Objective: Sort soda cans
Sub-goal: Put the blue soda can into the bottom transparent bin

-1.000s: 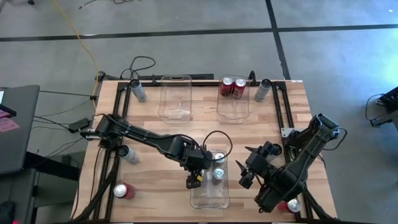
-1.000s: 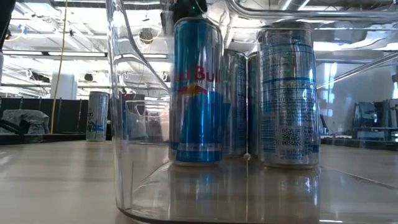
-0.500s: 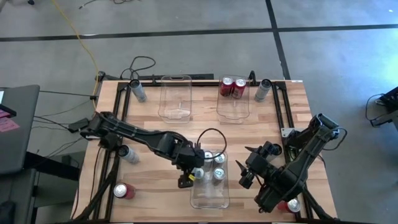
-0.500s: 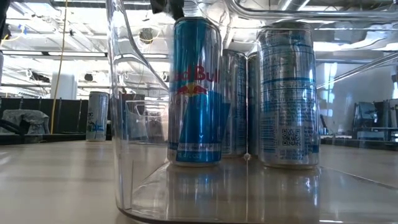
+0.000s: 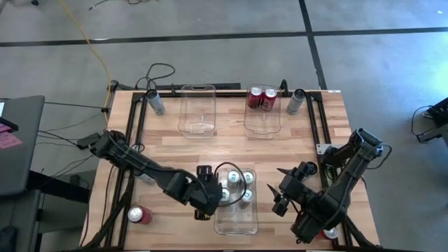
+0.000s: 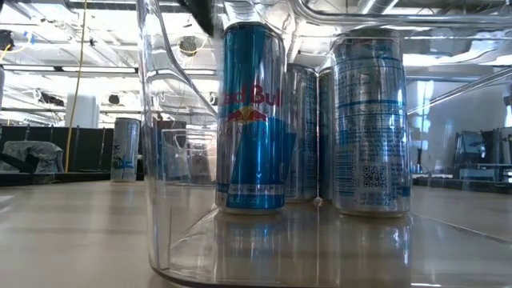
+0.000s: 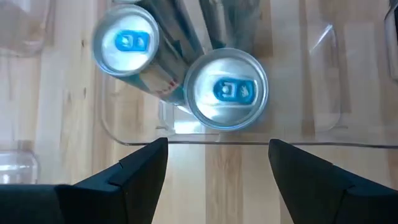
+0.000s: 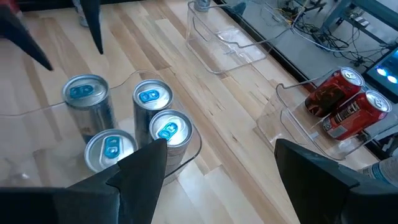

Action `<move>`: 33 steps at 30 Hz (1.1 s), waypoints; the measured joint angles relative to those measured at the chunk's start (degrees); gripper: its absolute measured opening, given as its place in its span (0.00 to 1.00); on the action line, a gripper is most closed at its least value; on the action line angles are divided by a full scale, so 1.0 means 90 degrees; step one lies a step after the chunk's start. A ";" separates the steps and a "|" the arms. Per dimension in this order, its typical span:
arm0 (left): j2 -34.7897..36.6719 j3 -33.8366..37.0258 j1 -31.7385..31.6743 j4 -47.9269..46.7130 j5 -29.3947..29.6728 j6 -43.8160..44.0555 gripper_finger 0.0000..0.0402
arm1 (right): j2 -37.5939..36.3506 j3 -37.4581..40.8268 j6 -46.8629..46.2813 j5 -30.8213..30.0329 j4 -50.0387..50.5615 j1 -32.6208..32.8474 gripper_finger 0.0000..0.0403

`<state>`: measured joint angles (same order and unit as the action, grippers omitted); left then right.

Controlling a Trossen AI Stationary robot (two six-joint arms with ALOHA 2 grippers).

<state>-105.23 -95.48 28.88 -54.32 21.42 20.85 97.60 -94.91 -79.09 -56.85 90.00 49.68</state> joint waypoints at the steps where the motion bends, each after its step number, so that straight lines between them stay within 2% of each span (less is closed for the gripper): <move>1: 0.0000 0.0143 0.0030 0.0189 0.0026 0.0001 0.68 | 0.0000 0.0000 -0.0001 -0.0003 0.0000 0.0033 0.78; 7: 0.0072 0.0750 0.0171 0.0768 0.0153 0.0105 0.68 | 0.0000 0.0000 -0.0045 -0.0024 0.0000 0.0113 0.78; 12: 0.0588 0.1314 0.0253 0.1496 0.0471 0.0265 0.68 | 0.0000 0.0000 -0.0043 -0.0174 0.0000 0.0107 0.78; 19: 0.1476 0.3028 0.0253 0.3693 0.0446 0.0285 0.68 | 0.0000 0.0000 -0.0046 -0.0178 0.0000 0.0103 0.78; 26: 0.1819 0.4959 0.0235 0.7050 0.0339 -0.0040 0.68 | 0.0000 0.0000 -0.0044 -0.0195 0.0000 0.0103 0.78; 29: 0.1778 0.5384 0.0162 0.8061 0.0337 -0.0134 0.68 | 0.0000 0.0000 -0.0046 -0.0195 0.0000 0.0101 0.78; 33: 0.1778 0.5639 0.0085 0.8530 0.0299 -0.0194 0.68 | 0.0000 0.0000 -0.0049 -0.0195 -0.0005 0.0078 0.78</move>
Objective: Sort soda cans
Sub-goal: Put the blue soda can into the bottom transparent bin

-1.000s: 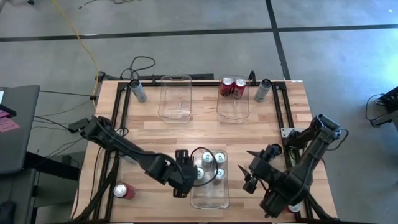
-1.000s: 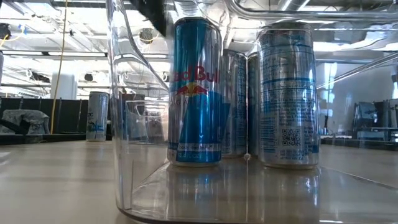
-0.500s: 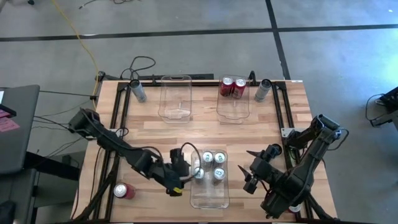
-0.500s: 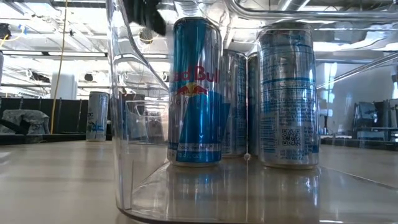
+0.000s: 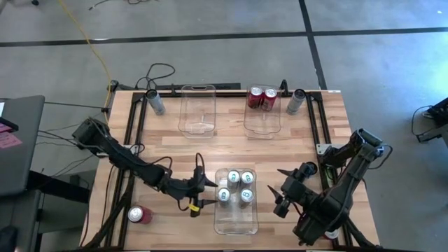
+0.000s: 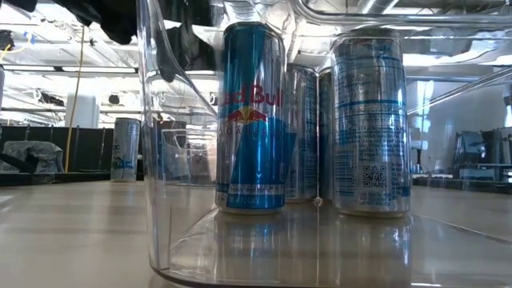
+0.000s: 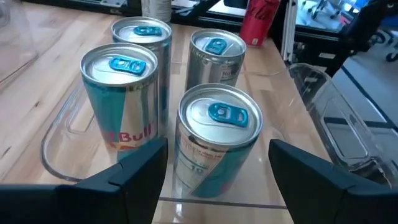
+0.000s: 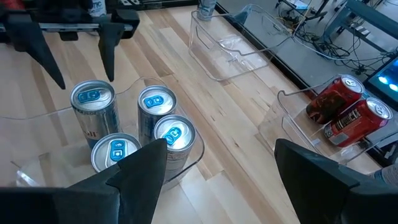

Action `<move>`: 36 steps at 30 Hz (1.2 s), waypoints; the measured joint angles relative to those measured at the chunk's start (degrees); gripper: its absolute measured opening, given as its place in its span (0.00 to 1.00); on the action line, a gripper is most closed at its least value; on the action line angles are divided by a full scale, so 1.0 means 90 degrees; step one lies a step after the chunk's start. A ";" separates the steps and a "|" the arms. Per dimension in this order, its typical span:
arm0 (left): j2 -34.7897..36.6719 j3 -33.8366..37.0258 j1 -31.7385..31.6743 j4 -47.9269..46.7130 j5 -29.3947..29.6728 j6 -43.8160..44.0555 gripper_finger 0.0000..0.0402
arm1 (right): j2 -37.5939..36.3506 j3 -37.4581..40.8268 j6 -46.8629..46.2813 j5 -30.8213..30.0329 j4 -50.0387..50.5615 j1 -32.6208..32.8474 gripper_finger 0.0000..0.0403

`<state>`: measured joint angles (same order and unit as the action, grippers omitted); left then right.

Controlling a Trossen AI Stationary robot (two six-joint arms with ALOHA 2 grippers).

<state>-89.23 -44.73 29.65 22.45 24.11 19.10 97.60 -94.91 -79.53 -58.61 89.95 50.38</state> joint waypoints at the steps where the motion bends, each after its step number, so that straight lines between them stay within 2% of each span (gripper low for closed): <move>1: 0.0001 0.0035 -0.0008 0.0056 -0.0003 0.0002 0.68 | 0.0000 0.0000 0.0001 0.0000 -0.0004 -0.0016 0.78; 6: 0.0002 0.0095 -0.0010 0.0156 -0.0013 -0.0028 0.71 | 0.0000 0.0000 0.0000 0.0000 -0.0045 -0.0082 0.78; 14: -0.0003 0.0095 -0.0035 0.0172 -0.0016 -0.0402 0.86 | 0.0000 0.0000 -0.0002 0.0000 -0.0073 -0.0116 0.78; 18: -0.0359 0.0090 -0.0092 0.0474 -0.0047 -0.0459 0.90 | 0.0000 0.0000 -0.0002 0.0000 -0.0073 -0.0116 0.78; 23: -0.0921 0.0090 -0.0102 0.1256 0.0018 -0.0743 0.90 | 0.0000 0.0000 -0.0003 0.0000 -0.0078 -0.0116 0.78; 28: -0.1027 0.0090 -0.0139 0.2019 0.0012 -0.0985 0.90 | 0.0000 0.0000 -0.0010 0.0000 -0.0087 -0.0116 0.78; 36: -0.1032 0.0088 -0.0160 0.1833 -0.0013 -0.0875 0.90 | 0.0000 0.0000 -0.0010 0.0000 -0.0086 -0.0116 0.78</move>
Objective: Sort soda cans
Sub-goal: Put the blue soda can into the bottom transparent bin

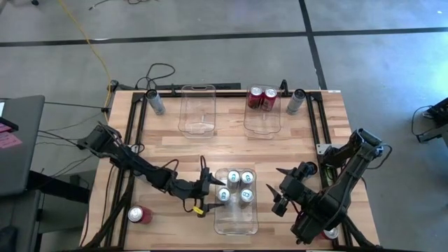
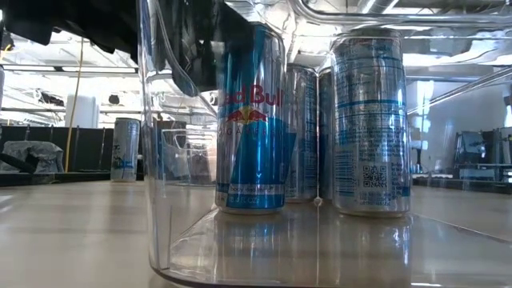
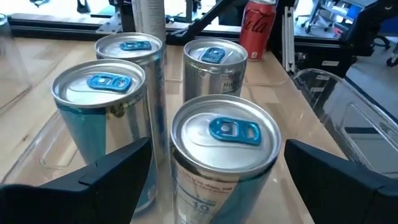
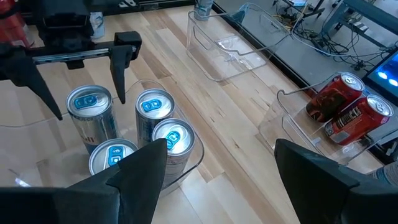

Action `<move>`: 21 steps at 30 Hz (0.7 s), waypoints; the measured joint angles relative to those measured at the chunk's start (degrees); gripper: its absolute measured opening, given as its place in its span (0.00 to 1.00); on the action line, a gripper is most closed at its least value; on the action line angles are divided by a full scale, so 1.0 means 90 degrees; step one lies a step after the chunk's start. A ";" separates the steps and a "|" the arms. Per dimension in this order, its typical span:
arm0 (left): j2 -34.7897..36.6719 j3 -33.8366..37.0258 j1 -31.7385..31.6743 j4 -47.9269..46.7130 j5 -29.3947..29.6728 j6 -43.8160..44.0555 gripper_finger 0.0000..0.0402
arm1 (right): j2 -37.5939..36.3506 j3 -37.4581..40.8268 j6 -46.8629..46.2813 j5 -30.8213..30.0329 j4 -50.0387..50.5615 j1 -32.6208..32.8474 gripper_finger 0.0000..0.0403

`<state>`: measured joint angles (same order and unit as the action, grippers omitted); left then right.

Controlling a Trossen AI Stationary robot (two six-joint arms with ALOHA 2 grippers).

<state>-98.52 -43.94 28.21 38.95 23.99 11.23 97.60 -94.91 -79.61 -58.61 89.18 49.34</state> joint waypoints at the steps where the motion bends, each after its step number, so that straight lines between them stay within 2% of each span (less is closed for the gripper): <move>1: 0.0000 0.0000 0.0000 0.0000 -0.0004 0.0018 0.90 | 0.0000 0.0000 0.0000 0.0000 -0.0001 0.0000 0.78; 8: 0.0000 0.0000 -0.0093 0.0031 -0.0002 0.0118 0.87 | 0.0000 0.0000 0.0000 0.0000 -0.0001 0.0000 0.78; 18: 0.0000 -0.0002 -0.0221 0.0121 -0.0266 0.0254 0.59 | 0.0000 0.0000 0.0015 0.0000 0.0013 0.0000 0.78; 21: -0.0012 -0.0010 -0.0221 0.0197 -0.0305 0.0248 0.57 | 0.0000 0.0000 0.0022 0.0001 0.0018 0.0000 0.78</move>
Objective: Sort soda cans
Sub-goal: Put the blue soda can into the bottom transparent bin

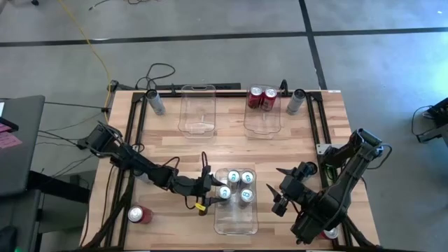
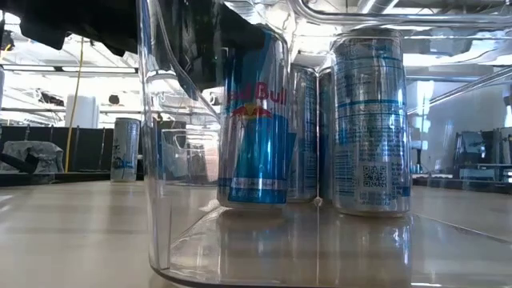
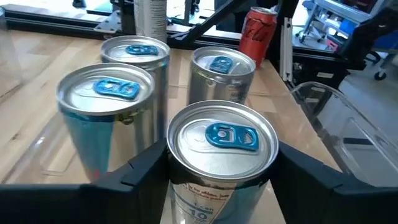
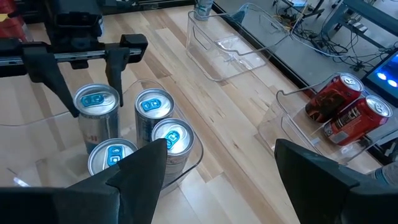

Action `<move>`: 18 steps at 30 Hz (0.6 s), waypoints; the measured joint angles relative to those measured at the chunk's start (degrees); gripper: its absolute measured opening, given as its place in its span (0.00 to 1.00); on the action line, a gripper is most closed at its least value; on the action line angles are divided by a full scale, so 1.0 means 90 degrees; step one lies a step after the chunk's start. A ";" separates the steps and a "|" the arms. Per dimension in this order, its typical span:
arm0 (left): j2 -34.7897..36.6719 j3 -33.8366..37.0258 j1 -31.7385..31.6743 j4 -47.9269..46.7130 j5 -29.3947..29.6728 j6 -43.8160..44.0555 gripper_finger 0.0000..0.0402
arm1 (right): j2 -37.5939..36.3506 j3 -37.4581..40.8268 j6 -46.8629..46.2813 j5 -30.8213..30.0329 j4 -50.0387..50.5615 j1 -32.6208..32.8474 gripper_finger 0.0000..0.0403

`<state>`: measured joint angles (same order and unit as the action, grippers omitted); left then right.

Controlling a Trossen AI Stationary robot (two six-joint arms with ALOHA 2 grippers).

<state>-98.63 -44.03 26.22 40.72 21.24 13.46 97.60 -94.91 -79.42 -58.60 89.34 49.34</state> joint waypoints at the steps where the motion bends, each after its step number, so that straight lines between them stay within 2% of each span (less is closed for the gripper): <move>1: 0.0000 -0.0026 0.0002 -0.0009 -0.0005 -0.0041 0.57 | 0.0000 0.0000 0.0015 -0.0001 0.0000 0.0000 0.78; 12: -0.0004 -0.0403 0.0002 0.0022 0.0003 -0.0511 0.60 | 0.0000 0.0000 0.0039 -0.0001 0.0013 0.0000 0.78; 18: -0.0711 -0.0986 0.0056 -0.0158 -0.0060 -0.0758 0.60 | 0.0000 0.0000 0.0039 -0.0001 0.0027 0.0000 0.78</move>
<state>-105.03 -52.91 26.72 39.30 20.71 6.64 97.60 -94.91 -79.07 -58.61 89.58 49.34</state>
